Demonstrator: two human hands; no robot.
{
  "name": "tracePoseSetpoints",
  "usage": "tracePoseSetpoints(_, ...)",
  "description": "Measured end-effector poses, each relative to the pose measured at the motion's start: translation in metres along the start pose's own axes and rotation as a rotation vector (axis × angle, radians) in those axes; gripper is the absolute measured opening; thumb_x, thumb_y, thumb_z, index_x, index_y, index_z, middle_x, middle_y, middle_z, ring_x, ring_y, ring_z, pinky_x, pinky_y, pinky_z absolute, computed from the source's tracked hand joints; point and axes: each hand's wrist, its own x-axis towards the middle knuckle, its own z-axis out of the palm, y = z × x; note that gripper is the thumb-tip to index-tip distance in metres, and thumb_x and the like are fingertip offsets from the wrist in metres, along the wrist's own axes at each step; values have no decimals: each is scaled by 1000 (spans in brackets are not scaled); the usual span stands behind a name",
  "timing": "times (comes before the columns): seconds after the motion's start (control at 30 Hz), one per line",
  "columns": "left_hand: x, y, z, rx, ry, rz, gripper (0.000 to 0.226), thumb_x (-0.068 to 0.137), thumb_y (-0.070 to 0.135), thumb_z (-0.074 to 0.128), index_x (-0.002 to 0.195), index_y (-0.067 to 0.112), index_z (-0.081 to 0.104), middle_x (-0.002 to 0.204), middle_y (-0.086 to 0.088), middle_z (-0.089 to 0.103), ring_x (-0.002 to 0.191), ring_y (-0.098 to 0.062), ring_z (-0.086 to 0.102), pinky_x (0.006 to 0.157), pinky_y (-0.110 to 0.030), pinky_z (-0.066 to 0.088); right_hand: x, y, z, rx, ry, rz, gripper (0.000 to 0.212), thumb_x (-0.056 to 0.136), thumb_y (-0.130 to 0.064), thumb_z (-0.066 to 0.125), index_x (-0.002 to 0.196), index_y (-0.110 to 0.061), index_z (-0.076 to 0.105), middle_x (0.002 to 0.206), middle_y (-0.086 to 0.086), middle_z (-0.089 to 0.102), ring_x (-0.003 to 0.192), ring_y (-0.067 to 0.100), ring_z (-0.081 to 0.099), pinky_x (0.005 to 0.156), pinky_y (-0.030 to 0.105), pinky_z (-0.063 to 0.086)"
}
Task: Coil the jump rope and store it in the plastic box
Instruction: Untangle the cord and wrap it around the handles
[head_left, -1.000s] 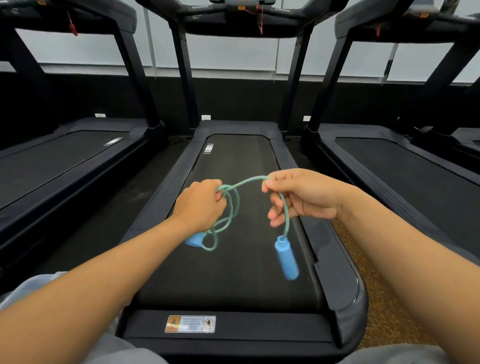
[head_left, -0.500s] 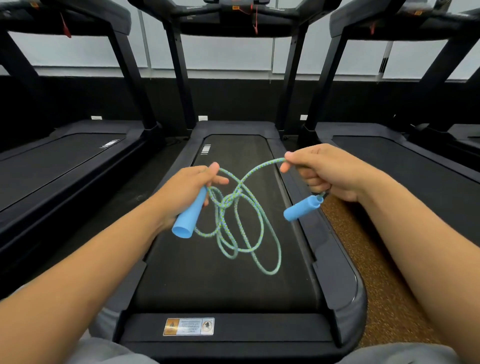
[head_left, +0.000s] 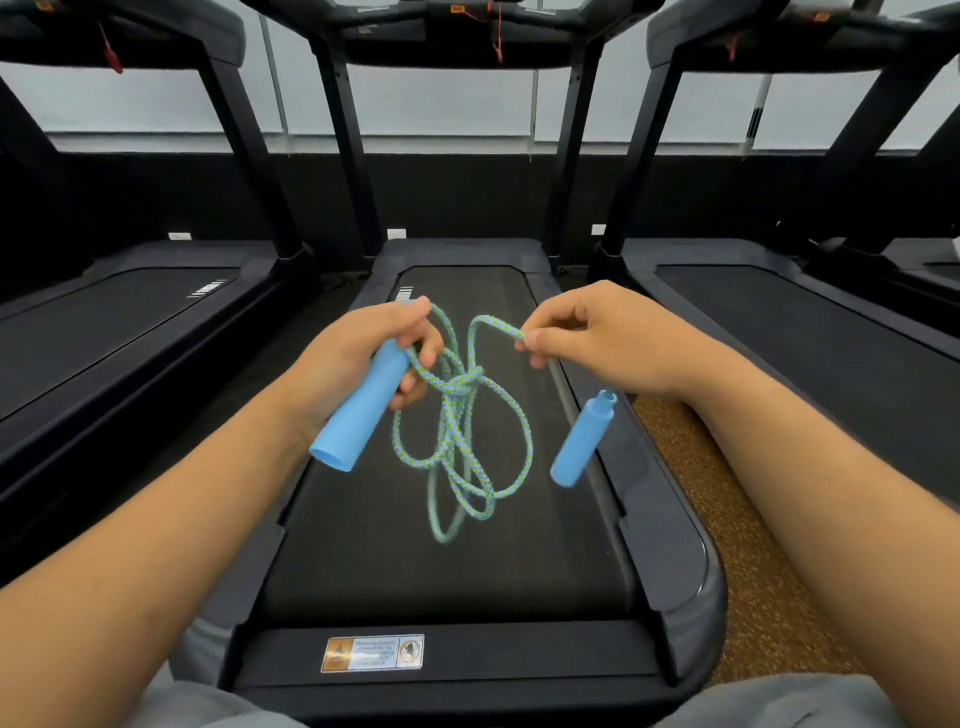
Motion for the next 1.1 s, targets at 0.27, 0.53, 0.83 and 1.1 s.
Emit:
tracePoseSetpoints(0.27,-6,-4,-11,289,-71,127,38,55,32,92,66,17,59,73,-10,46,63,-16,51,61,-28,45,6,0,18,1036,-137,201,31,106,-21,35,77,-16,41,105,30,75,52,20,44,49,31,47)
tracePoseSetpoints(0.53,-6,-16,17,1054,32,210,52,56,38,98,82,18,58,77,9,57,67,-13,50,61,-36,40,8,-11,17,1364,-133,132,39,103,-20,30,66,-16,41,65,16,66,89,41,74,80,45,59)
tracePoseSetpoints(0.83,0,-15,23,691,140,235,48,93,13,74,67,19,34,62,-7,60,60,-8,55,61,-32,42,15,6,8,876,49,241,30,104,-24,41,77,-15,51,58,3,47,42,15,34,48,29,28)
tracePoseSetpoints(1.1,8,-9,18,16,44,92,32,92,20,66,63,23,52,65,-4,57,54,-23,49,58,-36,38,11,24,27,60,241,145,11,95,-26,69,94,-18,76,87,-6,75,80,10,69,85,35,56)
